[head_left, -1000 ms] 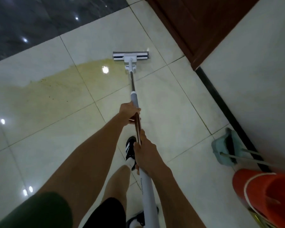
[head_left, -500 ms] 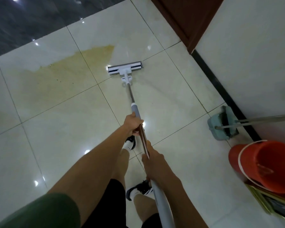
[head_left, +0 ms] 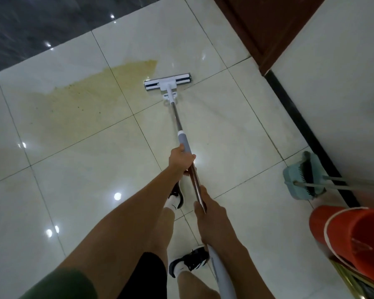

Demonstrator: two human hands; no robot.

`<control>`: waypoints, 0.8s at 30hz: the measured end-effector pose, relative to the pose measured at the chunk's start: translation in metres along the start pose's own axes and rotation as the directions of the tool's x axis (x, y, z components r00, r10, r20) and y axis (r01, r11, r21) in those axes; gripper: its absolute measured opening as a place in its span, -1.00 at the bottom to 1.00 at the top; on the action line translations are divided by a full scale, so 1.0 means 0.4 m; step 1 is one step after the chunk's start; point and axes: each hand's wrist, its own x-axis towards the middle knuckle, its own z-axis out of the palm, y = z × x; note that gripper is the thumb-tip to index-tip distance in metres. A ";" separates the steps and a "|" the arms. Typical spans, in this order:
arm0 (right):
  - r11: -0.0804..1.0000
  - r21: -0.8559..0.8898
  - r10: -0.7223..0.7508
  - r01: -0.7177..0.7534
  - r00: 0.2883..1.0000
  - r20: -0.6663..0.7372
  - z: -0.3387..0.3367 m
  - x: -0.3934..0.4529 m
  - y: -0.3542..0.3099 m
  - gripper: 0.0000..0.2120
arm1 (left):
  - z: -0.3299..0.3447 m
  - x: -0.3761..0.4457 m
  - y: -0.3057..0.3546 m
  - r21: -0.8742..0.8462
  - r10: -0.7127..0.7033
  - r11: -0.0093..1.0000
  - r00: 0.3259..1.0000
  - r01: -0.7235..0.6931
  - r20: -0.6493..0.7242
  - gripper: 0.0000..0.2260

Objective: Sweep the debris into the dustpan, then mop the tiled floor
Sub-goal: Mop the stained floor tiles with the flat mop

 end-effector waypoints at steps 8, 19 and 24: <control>0.993 0.102 -0.065 0.065 0.998 -0.003 -0.048 0.406 -0.330 -0.68 | -0.151 0.339 0.375 0.014 0.025 1.000 0.998 -0.024 -0.065 -0.68; 0.998 -0.010 -0.063 0.066 0.987 0.149 -0.030 0.733 -0.625 -0.49 | -0.339 0.590 0.657 -0.031 0.020 0.999 0.993 -0.023 -0.115 -0.81; 0.998 -0.062 -0.023 0.033 0.987 0.160 -0.047 0.655 -0.538 -0.48 | -0.295 0.527 0.575 -0.087 -0.033 0.996 0.999 0.031 -0.026 -0.52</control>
